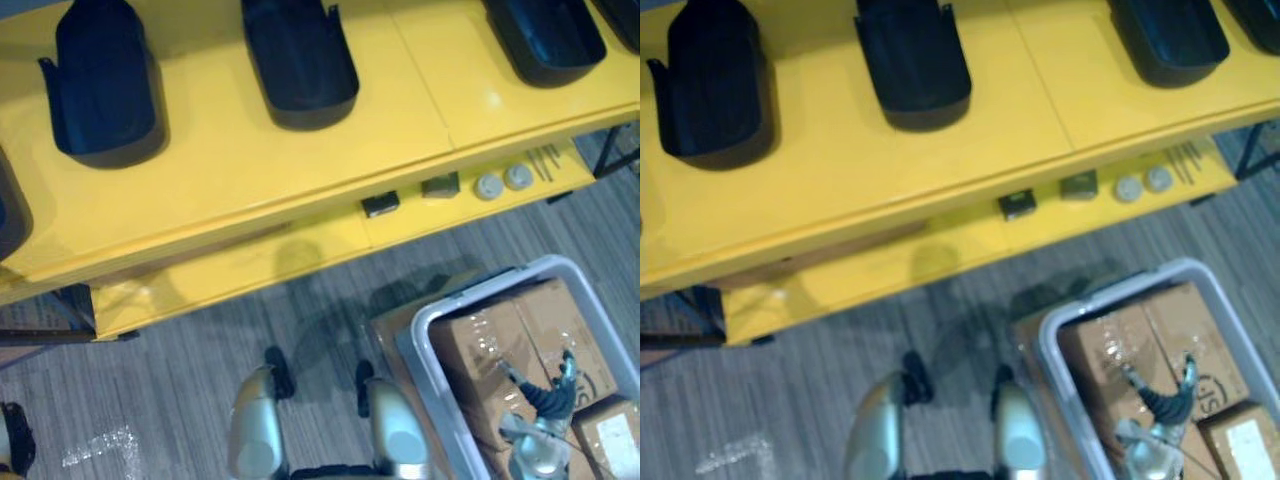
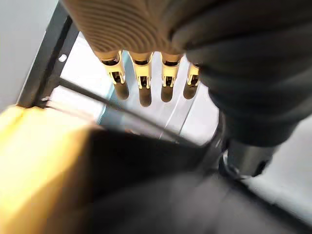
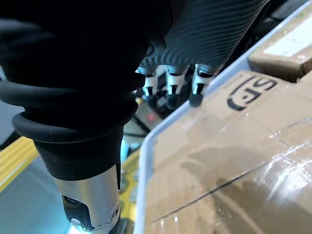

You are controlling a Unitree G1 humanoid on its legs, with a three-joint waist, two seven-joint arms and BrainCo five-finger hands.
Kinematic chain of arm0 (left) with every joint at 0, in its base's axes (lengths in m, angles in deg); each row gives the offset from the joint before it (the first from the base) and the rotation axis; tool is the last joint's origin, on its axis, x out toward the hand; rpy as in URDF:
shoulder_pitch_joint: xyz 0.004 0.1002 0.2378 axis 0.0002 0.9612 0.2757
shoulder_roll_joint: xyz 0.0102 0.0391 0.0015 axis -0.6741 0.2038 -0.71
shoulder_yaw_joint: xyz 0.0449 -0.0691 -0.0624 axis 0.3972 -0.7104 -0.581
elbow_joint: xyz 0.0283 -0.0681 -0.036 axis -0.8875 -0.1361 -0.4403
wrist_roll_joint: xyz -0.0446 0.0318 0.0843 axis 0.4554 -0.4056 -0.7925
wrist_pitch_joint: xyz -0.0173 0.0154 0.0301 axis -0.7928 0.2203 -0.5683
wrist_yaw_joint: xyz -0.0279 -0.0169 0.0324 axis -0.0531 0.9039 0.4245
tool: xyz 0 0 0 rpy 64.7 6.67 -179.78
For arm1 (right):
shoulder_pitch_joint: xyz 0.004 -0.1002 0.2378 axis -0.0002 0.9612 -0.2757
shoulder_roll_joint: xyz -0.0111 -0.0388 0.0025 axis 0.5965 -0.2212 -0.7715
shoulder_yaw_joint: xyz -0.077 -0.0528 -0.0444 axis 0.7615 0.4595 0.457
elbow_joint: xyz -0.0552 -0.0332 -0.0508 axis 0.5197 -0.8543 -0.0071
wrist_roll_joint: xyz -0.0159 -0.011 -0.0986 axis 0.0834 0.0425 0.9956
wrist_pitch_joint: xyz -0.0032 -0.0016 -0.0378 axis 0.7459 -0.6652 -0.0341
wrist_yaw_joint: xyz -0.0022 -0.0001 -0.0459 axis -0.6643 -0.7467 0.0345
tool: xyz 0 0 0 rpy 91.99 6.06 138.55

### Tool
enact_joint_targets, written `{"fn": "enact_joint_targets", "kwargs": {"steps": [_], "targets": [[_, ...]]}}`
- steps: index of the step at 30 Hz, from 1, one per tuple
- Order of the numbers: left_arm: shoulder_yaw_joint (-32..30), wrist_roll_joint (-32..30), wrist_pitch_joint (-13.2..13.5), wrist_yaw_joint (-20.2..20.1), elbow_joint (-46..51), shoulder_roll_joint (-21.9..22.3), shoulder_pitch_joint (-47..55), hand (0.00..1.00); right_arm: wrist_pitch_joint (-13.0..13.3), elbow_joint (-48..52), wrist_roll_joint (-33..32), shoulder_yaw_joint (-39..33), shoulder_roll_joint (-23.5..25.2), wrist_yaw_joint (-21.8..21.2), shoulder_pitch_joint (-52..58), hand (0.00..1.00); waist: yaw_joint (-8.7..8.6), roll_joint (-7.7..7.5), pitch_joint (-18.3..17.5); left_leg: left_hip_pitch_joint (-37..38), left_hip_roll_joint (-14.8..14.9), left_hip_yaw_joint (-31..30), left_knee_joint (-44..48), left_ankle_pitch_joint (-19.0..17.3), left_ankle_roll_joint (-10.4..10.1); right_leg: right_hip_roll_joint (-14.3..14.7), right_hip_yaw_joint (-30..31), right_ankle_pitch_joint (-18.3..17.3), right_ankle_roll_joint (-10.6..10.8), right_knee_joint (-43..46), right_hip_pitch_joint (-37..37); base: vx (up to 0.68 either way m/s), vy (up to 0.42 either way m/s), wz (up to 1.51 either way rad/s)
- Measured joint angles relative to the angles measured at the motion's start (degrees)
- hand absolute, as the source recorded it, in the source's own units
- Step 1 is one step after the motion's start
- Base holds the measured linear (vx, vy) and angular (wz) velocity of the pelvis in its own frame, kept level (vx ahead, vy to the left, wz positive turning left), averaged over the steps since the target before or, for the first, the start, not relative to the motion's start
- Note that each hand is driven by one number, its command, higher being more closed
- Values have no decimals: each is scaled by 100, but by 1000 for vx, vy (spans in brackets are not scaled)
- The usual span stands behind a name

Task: Walk over and take plastic housings, then place them on the shelf

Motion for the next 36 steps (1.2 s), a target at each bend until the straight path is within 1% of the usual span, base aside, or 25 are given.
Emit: {"fn": "enact_joint_targets", "kwargs": {"steps": [1, 2, 4, 5, 7, 8, 9, 10, 12, 13, 14, 15, 16, 17, 18, 21, 22, 23, 26, 29, 31, 32, 33, 35, 36], "targets": [[0, 2, 53, 169, 79, -2, -89, 0, 7, 0, 0, 0, 27, 4, 0, 0, 5, 0, 0, 0, -4, -1, -2, 0, 0, -4, -1, -6, 4, 1, 2, 0, 0, 0], [4, 7, 305, 632, 253, -13, -304, 0, 30, -2, 2, 20, 79, 7, 0, 0, 8, 0, 0, 9, -19, -5, -15, 1, 1, -15, -10, -13, 2, 0, 8, 0, 0, 0], [9, 18, 602, 1108, 419, -35, -575, 0, 115, -8, 4, 68, 101, 21, 2, 0, 3, 0, 0, 45, -46, -3, -57, 6, 1, -34, -11, -23, 1, -2, 25, 0, 0, 0], [14, 19, 729, 1254, 462, -49, -665, 0, 161, -7, 8, 71, 113, 24, 1, 0, 3, 0, 0, 60, -65, -3, -88, 21, 1, -47, -15, -26, 3, -6, 30, 15, -4, 4], [55, 15, 1201, 1686, 637, -154, -924, 0, 265, -24, 54, 130, 126, 112, 0, 0, -42, 0, -1, 197, -140, 1, -250, 88, 4, -83, -42, -26, 3, -88, 153, 27, -16, 6], [76, 2, 1326, 1747, 710, -181, -937, 0, 276, -40, 57, 170, 128, 126, 4, 0, -45, -4, -4, 274, -157, 1, -298, 96, -4, -83, -48, -25, 3, -134, 229, 61, -44, 8], [111, -11, 1570, 1824, 1001, -221, -953, 0, 290, -68, 108, 209, 164, 127, 22, 0, -52, -3, -25, 480, -214, -12, -444, 132, -21, -97, -104, -25, 2, -257, 443, 57, -46, 8], [129, -40, 1653, 1856, 1134, -244, -953, 0, 293, -93, 162, 219, 178, 127, 24, 0, -51, -1, -69, 521, -231, -19, -502, 150, -28, -106, -140, -24, 1, -309, 498, 61, -51, 15], [121, -41, 2062, 1922, 1700, -253, -936, 0, 302, -209, 253, 260, 241, 124, 33, 0, -31, 29, -310, 541, -288, -93, -693, 230, -54, -110, -225, 7, -16, -493, 571, 72, -42, 25], [42, 18, 2376, 1876, 2127, -248, -760, 0, 302, -232, 262, 296, 299, 123, 39, 0, -54, 41, -460, 561, -319, -158, -768, 274, -66, -112, -322, 32, -23, -619, 655, 101, -42, 25], [-33, 17, 2504, 1852, 2385, -235, -595, 0, 303, -233, 275, 296, 340, 123, 38, 0, -43, 38, -527, 596, -325, -159, -813, 282, -71, -109, -329, 37, -26, -676, 699, 125, -36, 17], [-242, 51, 2692, 1737, 2957, -118, -154, 100, 304, -234, 287, 297, 415, 123, 46, 0, -27, 40, -655, 736, -350, -161, -915, 290, -83, -108, -338, 43, -25, -795, 858, 171, -41, 7], [-517, 245, 2857, 1579, 3567, 204, 354, 100, 302, -233, 298, 294, 483, 124, 85, 0, -24, 66, -851, 850, -388, -181, -1024, 297, -90, -118, -370, 50, -18, -934, 1009, 175, -42, 10], [-683, 357, 2923, 1471, 3856, 437, 631, 100, 296, -229, 351, 291, 511, 125, 120, 0, -26, 88, -967, 896, -404, -195, -1082, 300, -95, -123, -407, 62, -16, -1004, 1074, 155, -46, 16], [-906, 513, 3005, 1318, 4264, 820, 1043, 100, 282, -173, 445, 290, 561, 125, 208, 0, -32, 133, -1091, 1003, -433, -231, -1186, 317, -120, -125, -487, 95, -18, -1122, 1220, 124, -40, 18], [-1460, 1045, 3401, 691, 5342, 2241, 2543, 100, 246, -32, 663, 235, 824, 129, 589, 0, 34, 220, -1460, 1331, -470, -372, -1642, 471, -208, -88, -638, 258, -15, -1386, 1542, 127, -52, 27], [-1478, 1144, 3454, 547, 5512, 2486, 2775, 100, 233, 0, 676, 192, 883, 129, 650, 0, 87, 219, -1493, 1376, -474, -401, -1722, 506, -236, -78, -641, 277, -26, -1412, 1574, 69, -50, 25], [-1510, 1328, 3560, 190, 5901, 2956, 3273, 100, 230, 60, 680, 125, 972, 133, 723, 0, 119, 199, -1525, 1446, -493, -484, -1851, 573, -249, -61, -677, 308, -23, -1463, 1651, 48, -48, 27], [-1297, 1371, 3751, -657, 6740, 4250, 4678, 100, 219, 151, 685, -98, 1180, 170, 816, 0, 137, 192, -1579, 1593, -508, -638, -2140, 739, -258, -7, -865, 482, -53, -1574, 1799, 10, -33, 29], [-993, 1668, 3737, -1231, 6916, 5022, 5519, 100, 219, 348, 691, -163, 1329, 245, 966, 0, 176, 235, -1651, 1654, -515, -660, -2273, 803, -233, 8, -930, 632, -81, -1642, 1833, -28, 29, 7], [-811, 1809, 3680, -1526, 6926, 5394, 5867, 100, 194, 389, 704, -221, 1420, 247, 1017, 0, 192, 271, -1654, 1644, -556, -681, -2347, 860, -198, -14, -938, 730, -58, -1703, 1834, -52, 57, 5], [-791, 1808, 3635, -1625, 6927, 5455, 5928, 100, 176, 395, 727, -223, 1441, 247, 1042, 0, 196, 270, -1654, 1646, -578, -690, -2369, 865, -191, -32, -940, 732, -58, -1711, 1834, -109, 88, 14], [-687, 1789, 3497, -1778, 6922, 5486, 6023, 100, 141, 398, 770, -224, 1466, 247, 1130, 0, 195, 276, -1652, 1652, -654, -747, -2456, 906, -154, -87, -945, 732, -58, -1719, 1855, -103, 75, 17], [-635, 1744, 3421, -1868, 6920, 5487, 6067, 100, 109, 396, 784, -224, 1471, 246, 1187, 0, 173, 292, -1655, 1669, -716, -792, -2570, 955, -143, -127, -948, 741, -61, -1723, 1859, -96, 66, 15], [-639, 1744, 3301, -1926, 6885, 5486, 6072, 100, 102, 395, 784, -226, 1467, 246, 1186, 0, 166, 314, -1642, 1706, -723, -776, -2632, 987, -148, -130, -947, 777, -99, -1741, 1859, -141, 66, -6]]}}
